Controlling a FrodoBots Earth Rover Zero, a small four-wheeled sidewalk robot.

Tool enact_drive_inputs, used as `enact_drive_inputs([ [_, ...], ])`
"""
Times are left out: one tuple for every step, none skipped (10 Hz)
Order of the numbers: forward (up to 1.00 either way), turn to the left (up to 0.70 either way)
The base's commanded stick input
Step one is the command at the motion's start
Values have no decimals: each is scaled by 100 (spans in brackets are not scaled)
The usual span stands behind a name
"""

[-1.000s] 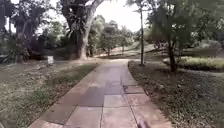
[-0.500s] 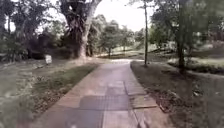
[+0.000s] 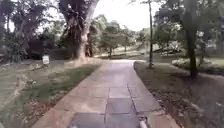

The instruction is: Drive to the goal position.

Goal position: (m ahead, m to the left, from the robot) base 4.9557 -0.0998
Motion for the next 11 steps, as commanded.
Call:
enact_drive_inputs([
  [100, 0],
  [100, 0],
  [100, 0],
  [100, 0],
  [100, 0],
  [100, 0],
  [100, -2],
  [100, -3],
  [100, -2],
  [100, -1],
  [100, 0],
])
